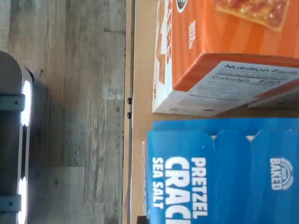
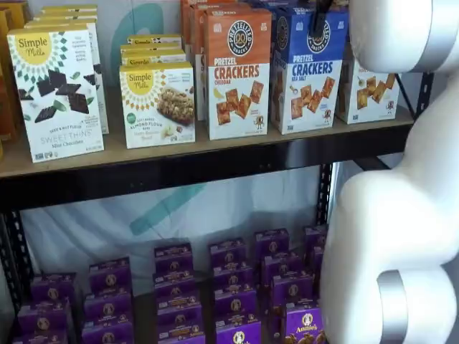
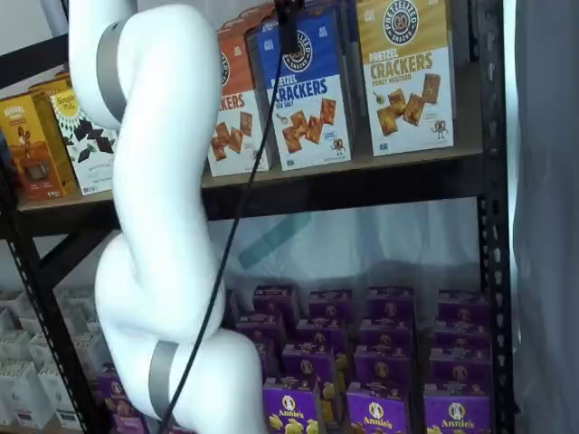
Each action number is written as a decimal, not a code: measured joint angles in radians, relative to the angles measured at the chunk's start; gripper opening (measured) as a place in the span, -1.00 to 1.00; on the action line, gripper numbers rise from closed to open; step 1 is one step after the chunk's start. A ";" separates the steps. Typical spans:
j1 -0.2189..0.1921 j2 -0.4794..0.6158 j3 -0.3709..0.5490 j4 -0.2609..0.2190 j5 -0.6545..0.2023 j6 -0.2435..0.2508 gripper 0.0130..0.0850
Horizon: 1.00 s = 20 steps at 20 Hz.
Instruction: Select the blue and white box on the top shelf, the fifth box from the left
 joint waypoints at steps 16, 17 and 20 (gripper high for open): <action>-0.013 -0.116 0.097 0.010 0.039 -0.005 0.44; -0.016 -0.131 0.110 0.016 0.046 -0.005 0.44; -0.015 -0.187 0.166 0.021 0.047 -0.002 0.44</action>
